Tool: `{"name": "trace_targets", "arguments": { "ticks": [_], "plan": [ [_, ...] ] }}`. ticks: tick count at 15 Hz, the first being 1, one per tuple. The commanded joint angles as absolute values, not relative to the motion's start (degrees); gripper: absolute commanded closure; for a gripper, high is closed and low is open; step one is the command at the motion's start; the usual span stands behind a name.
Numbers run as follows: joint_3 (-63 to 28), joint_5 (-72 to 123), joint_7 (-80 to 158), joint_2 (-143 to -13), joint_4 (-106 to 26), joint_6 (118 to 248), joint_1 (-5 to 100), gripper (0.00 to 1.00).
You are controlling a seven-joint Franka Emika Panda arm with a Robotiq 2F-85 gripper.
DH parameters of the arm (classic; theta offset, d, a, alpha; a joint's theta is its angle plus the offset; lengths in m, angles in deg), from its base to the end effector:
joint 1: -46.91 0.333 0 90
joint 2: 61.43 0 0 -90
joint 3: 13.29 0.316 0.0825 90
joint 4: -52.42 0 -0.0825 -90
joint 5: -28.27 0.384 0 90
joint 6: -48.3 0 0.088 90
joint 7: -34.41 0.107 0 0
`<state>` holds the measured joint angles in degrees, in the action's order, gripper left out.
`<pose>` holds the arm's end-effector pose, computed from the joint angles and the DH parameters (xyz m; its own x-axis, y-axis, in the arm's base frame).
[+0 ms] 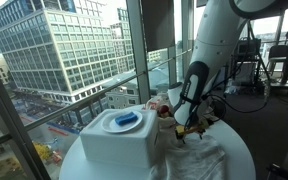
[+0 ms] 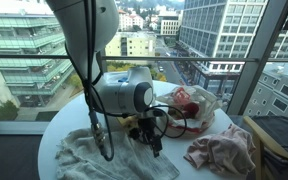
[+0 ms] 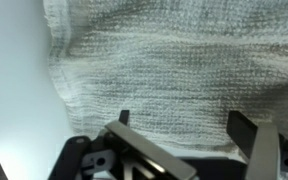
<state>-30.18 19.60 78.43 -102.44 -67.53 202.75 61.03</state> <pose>0.5543 -0.0322 0.0806 0.8196 -0.5673 0.0807 -0.5671 -0.7830 0.2555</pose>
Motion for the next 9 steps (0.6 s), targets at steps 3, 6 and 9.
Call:
{"name": "trace_targets", "arguments": {
  "ticks": [3, 6, 9],
  "plan": [
    [-33.2, 20.6, 83.8, -107.7, -63.0, 202.1, 62.2, 0.0],
    [-35.1, 20.0, 86.8, -108.5, -62.8, 200.9, 62.7, 0.0],
    [-35.9, 19.8, 88.5, -108.2, -63.3, 199.0, 62.6, 0.0]
  ]
}}
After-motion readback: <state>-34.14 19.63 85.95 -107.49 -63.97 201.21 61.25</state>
